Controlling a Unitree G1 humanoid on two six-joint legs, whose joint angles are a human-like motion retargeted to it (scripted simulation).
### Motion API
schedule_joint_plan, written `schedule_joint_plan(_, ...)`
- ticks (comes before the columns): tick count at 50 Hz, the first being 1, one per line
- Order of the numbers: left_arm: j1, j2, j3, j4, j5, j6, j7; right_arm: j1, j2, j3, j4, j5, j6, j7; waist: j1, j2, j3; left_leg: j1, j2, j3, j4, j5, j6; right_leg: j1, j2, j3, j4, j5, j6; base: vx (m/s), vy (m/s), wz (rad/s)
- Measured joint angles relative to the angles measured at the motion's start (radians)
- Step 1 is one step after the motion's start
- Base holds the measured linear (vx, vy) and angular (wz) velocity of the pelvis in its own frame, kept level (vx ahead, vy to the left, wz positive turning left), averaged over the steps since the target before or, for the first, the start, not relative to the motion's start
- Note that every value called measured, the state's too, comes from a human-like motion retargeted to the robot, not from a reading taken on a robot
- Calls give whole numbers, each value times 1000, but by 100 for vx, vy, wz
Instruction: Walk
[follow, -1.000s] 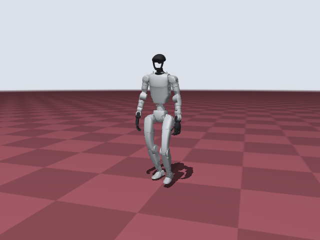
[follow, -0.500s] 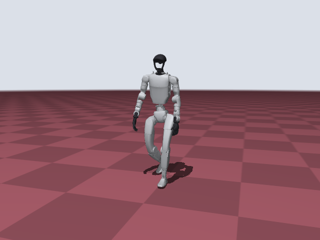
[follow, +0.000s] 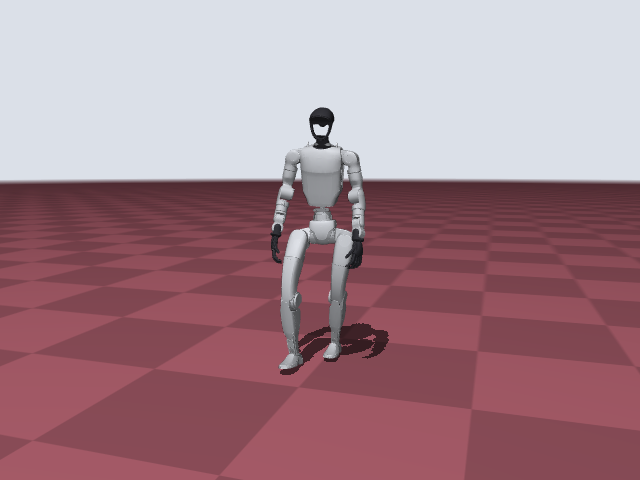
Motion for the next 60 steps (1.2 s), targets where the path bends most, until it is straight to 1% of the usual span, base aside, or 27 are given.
schedule_joint_plan(2, 7, -5, 0, 11, 3, -2, -1, 11, 5, -1, 13, -10, 1, 0, -1, 6, -1, 19, 5, -12, 14, -26, 2, -18, 15, 9, -89, 22, 19, 42, -3, 20)
schedule_joint_plan(3, 3, -6, 3, 21, 5, -3, -4, 10, 6, -4, 22, -15, 2, 0, -2, 21, -3, 31, 23, -19, 8, -34, 0, -3, 40, 4, -177, 58, 24, 44, -4, 17)
schedule_joint_plan(6, 13, -13, 7, 43, 12, -2, -8, 26, 10, -13, 43, -28, 6, -1, -4, 33, -7, 57, 32, -34, 44, -67, -3, -13, 57, 12, -234, 94, 35, 44, -7, 18)
schedule_joint_plan(10, 29, -20, 17, 73, 22, 1, -11, 47, 12, -31, 77, -38, 12, -5, -10, 53, -11, 89, 52, -40, 115, -96, -16, -8, 71, 7, -195, 141, 28, 47, -11, 24)
schedule_joint_plan(14, 55, -28, 30, 99, 25, 6, -8, 69, 14, -46, 113, -41, 19, -9, -9, 82, -11, 97, 78, -62, 260, -83, -55, 10, 104, 9, -89, 152, -3, 48, -13, 15)
schedule_joint_plan(15, 63, -30, 32, 105, 25, 7, -7, 73, 14, -49, 121, -41, 20, -9, -8, 91, -12, 91, 86, -66, 310, -69, -71, 17, 116, 9, -67, 144, -15, 46, -14, 8)
schedule_joint_plan(16, 70, -31, 33, 109, 26, 8, -7, 77, 14, -50, 128, -39, 21, -9, -6, 102, -12, 77, 98, -67, 374, -30, -98, 27, 132, 7, -52, 131, -29, 46, -13, 8)
schedule_joint_plan(20, 94, -32, 29, 105, 35, 9, -10, 83, 7, -52, 139, -25, 23, -5, 6, 156, -13, -27, 163, -54, 681, 170, -204, 87, 207, -10, -45, 91, -87, 44, -12, 11)
schedule_joint_plan(22, 100, -27, 21, 85, 40, 10, -13, 80, -1, -55, 132, -16, 23, -6, 18, 173, -12, -101, 196, -33, 829, 240, -223, 124, 238, -15, -65, 76, -106, 45, -10, 7)
schedule_joint_plan(23, 104, -26, 16, 75, 43, 9, -12, 81, -5, -56, 127, -12, 21, -10, 26, 178, -12, -136, 215, -17, 896, 254, -219, 139, 249, -16, -64, 62, -113, 45, -10, 4)
schedule_joint_plan(25, 97, -16, 9, 49, 45, 11, -16, 67, -15, -61, 117, -3, 22, -14, 42, 177, -11, -223, 247, 14, 1009, 253, -191, 180, 264, -15, -106, 54, -118, 45, -10, 1)
schedule_joint_plan(27, 99, -14, 2, 26, 49, 8, -13, 61, -21, -61, 103, 2, 18, -26, 61, 176, -10, -298, 276, 43, 1084, 198, -153, 214, 275, -12, -119, 31, -118, 45, -10, -7)
schedule_joint_plan(30, 98, -9, -4, -8, 50, 4, -10, 43, -28, -62, 80, 7, 14, -41, 92, 166, -11, -409, 297, 80, 1113, 104, -101, 272, 286, -3, -157, 4, -112, 44, -10, -16)
schedule_joint_plan(33, 88, -1, -8, -36, 47, 4, -10, 11, -32, -65, 51, 15, 10, -48, 118, 134, -7, -493, 280, 123, 1008, 46, -70, 340, 271, 12, -212, -15, -101, 44, -9, -19)
schedule_joint_plan(35, 90, -2, -11, -47, 48, 2, -9, -2, -31, -65, 28, 22, 4, -54, 130, 120, -6, -531, 269, 148, 896, 23, -68, 377, 263, 21, -227, -36, -96, 44, -8, -21)
schedule_joint_plan(37, 91, -4, -16, -51, 54, 0, -8, -11, -30, -64, 5, 28, -2, -58, 137, 104, -7, -553, 250, 169, 750, 26, -76, 406, 251, 28, -238, -58, -93, 43, -7, -12)
schedule_joint_plan(40, 90, -6, -23, -46, 69, 1, -9, -20, -29, -59, -25, 32, -9, -60, 135, 74, -12, -563, 203, 193, 494, 74, -102, 440, 223, 29, -243, -90, -89, 43, -6, 6)
schedule_joint_plan(43, 86, -6, -31, -35, 85, 0, -14, -24, -27, -54, -40, 26, -12, -53, 120, 43, -23, -537, 149, 208, 223, 155, -126, 459, 193, 18, -221, -122, -83, 42, -4, 24)
schedule_joint_plan(47, 90, -4, -42, -16, 97, 3, -16, -9, -23, -46, -38, 19, -13, -43, 102, 17, -42, -534, 123, 230, 124, 193, -127, 462, 170, 9, -127, -172, -77, 44, -2, 17)
schedule_joint_plan(50, 98, -3, -49, 5, 98, 8, -14, 17, -17, -44, -19, 14, -9, -41, 91, -16, -57, -536, 100, 246, 167, 205, -107, 449, 128, -6, -14, -180, -58, 47, -1, 11)
schedule_joint_plan(53, 84, 7, -51, 39, 86, 16, -24, 35, -18, -50, 16, 12, 0, -22, 81, -64, -65, -520, 59, 258, 201, 199, -72, 405, 71, 7, 163, -138, -15, 49, 1, 10)
schedule_joint_plan(55, 72, 13, -55, 59, 75, 21, -31, 47, -20, -55, 42, 12, 8, -6, 68, -101, -67, -505, 19, 260, 210, 184, -45, 353, 19, 17, 317, -27, 34, 49, 2, 21)
schedule_joint_plan(56, 68, 16, -56, 65, 72, 22, -33, 54, -21, -58, 52, 13, 12, 3, 59, -115, -69, -498, 3, 257, 212, 174, -34, 322, -9, 17, 397, 23, 45, 48, 2, 28)
schedule_joint_plan(58, 52, 25, -58, 74, 66, 25, -39, 60, -27, -65, 73, 11, 19, 21, 41, -136, -72, -479, -27, 248, 198, 163, -14, 252, -60, 21, 543, 108, 56, 47, 3, 31)
schedule_joint_plan(60, 37, 34, -60, 75, 63, 27, -40, 65, -32, -74, 89, 8, 26, 34, 22, -147, -73, -457, -48, 231, 186, 150, -1, 186, -100, 26, 661, 156, 49, 46, 3, 38)
